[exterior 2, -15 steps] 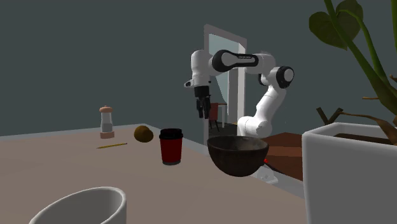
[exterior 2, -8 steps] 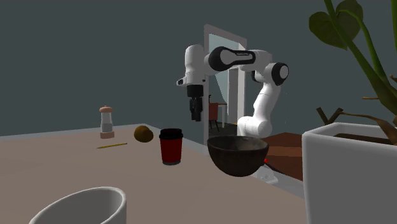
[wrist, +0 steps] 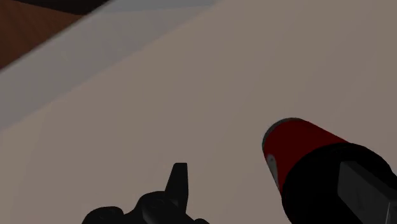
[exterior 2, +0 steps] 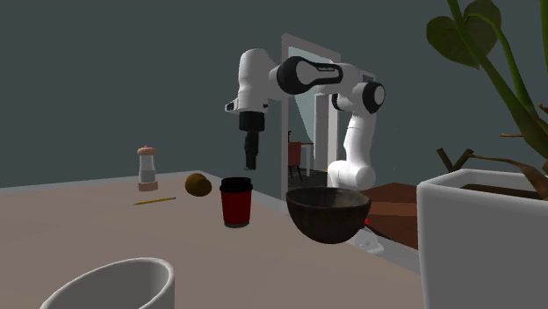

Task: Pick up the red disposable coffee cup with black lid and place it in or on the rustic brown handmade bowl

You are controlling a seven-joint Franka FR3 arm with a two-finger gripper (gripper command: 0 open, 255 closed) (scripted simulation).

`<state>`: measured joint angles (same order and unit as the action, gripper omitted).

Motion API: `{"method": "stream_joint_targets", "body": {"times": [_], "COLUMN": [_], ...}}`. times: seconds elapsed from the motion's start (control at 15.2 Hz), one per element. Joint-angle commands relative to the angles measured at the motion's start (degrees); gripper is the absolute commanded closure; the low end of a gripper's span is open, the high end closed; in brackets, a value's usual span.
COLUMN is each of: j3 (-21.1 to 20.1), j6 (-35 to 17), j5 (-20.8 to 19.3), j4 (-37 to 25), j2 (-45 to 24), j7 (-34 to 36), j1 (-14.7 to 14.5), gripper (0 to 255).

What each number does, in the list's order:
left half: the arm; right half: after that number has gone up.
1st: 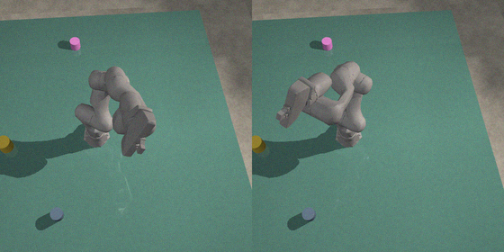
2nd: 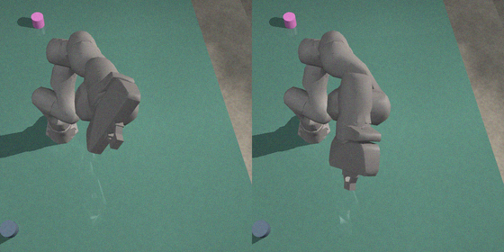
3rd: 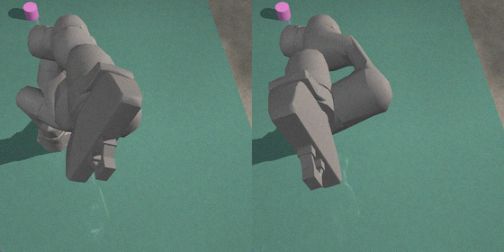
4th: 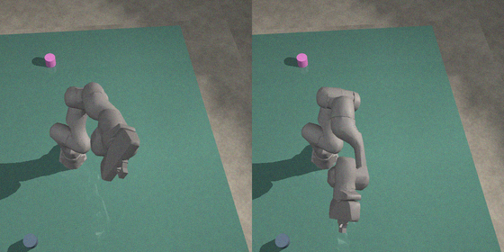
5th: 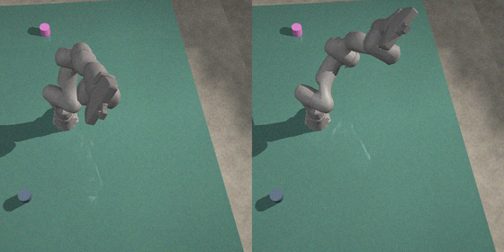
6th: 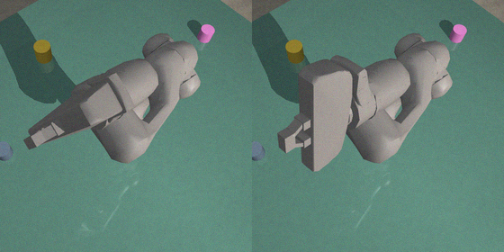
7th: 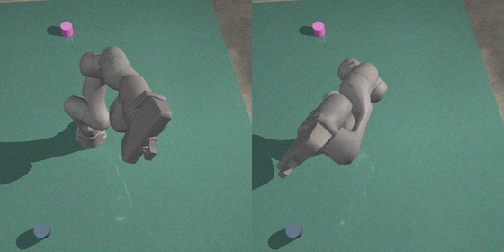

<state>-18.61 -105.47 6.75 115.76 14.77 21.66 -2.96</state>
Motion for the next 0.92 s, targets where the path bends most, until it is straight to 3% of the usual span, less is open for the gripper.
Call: {"method": "stream_joint_targets", "body": {"times": [0.0,0.33,0.86], "j3": [-1.6,-4.8,-4.8], "j6": [-1.1,-1.7,-7.3], "j5": [-1.4,-6.9,-7.5], "j4": [-3.7,-15.0,-10.8], "j2": [-3.9,-14.4,-15.8], "j7": [3.2,11.1,11.6], "j1": [-0.1,-1.1,-1.4], "gripper": [0,0,0]}}
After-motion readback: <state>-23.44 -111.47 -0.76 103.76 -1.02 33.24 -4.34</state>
